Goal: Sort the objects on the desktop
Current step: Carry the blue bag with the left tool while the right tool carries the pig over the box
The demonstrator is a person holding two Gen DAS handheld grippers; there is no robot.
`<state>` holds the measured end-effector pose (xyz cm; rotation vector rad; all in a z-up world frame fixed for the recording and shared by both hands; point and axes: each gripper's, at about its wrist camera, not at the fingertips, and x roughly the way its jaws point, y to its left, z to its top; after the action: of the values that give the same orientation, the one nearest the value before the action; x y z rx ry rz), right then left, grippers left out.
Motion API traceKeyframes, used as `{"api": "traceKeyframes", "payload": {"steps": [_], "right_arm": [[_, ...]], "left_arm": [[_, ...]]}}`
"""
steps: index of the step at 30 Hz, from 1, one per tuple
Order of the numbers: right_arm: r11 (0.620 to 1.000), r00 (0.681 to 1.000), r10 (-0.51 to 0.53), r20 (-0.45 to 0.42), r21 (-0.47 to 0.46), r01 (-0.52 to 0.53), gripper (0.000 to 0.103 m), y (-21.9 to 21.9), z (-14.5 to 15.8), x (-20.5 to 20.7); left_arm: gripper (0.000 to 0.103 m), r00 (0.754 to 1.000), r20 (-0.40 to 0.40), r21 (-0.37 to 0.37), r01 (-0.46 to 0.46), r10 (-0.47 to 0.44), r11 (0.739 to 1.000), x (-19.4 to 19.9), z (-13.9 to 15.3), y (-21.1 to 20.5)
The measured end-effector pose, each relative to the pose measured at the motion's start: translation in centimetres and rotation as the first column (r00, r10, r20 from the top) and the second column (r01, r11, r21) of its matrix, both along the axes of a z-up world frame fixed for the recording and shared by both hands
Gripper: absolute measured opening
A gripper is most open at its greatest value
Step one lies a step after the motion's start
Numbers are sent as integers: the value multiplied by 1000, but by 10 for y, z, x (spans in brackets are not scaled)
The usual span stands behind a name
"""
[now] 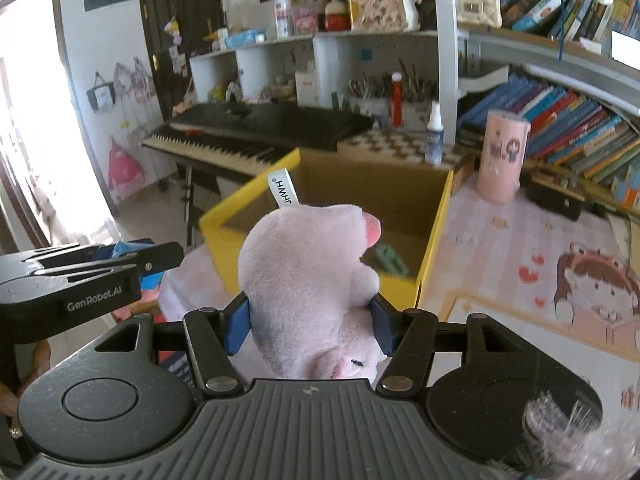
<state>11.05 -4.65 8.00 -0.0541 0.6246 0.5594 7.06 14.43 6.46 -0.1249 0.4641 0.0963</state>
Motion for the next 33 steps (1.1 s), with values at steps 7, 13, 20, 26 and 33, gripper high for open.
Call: {"api": "traceKeyframes", "payload": {"steps": [7, 13, 20, 26, 33], "right_arm": [[1000, 999, 15, 40, 12, -15, 57, 2, 12, 44], [999, 998, 39, 41, 13, -39, 58, 2, 13, 79], [998, 997, 70, 37, -8, -70, 58, 4, 7, 122], [995, 995, 97, 14, -40, -96, 58, 8, -7, 157], [983, 990, 142, 19, -119, -139, 58, 18, -20, 183]], "left_arm": [[27, 999, 14, 16, -31, 31, 999, 38, 5, 0], [27, 998, -6, 31, -56, 56, 998, 69, 0, -4], [27, 996, -56, 66, -70, 74, 995, 102, -11, -11], [27, 990, -115, 111, -70, 82, 991, 123, -24, -15], [28, 984, -159, 147, -56, 80, 988, 139, -33, -22]]}}
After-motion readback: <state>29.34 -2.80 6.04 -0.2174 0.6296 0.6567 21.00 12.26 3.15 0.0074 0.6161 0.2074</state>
